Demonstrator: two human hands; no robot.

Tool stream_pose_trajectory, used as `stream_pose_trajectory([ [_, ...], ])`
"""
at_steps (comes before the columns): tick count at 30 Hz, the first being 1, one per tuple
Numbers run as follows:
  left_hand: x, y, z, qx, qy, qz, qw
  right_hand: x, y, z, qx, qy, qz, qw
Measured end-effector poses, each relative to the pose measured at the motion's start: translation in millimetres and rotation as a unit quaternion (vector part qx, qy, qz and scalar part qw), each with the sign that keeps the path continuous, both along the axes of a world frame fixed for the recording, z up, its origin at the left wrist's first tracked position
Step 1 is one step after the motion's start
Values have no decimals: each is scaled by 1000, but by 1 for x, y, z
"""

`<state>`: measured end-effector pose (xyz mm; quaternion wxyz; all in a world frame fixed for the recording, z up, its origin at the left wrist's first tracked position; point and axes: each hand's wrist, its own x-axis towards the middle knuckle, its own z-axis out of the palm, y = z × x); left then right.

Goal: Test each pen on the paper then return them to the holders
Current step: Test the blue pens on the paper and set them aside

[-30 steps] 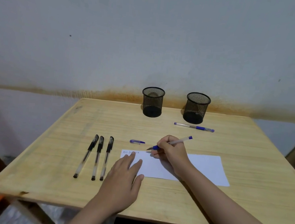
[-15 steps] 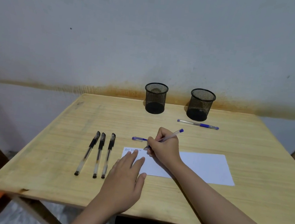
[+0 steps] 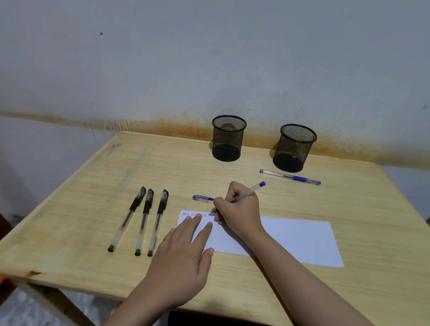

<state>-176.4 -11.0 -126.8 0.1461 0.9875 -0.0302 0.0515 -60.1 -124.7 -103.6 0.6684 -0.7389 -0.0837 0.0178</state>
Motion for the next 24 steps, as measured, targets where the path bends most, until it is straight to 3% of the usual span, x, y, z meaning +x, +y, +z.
stream_pose_trajectory([
  [24, -1, -1, 1, -6, -8, 2, 1000, 1, -2, 1, -7, -17, -28, 999],
])
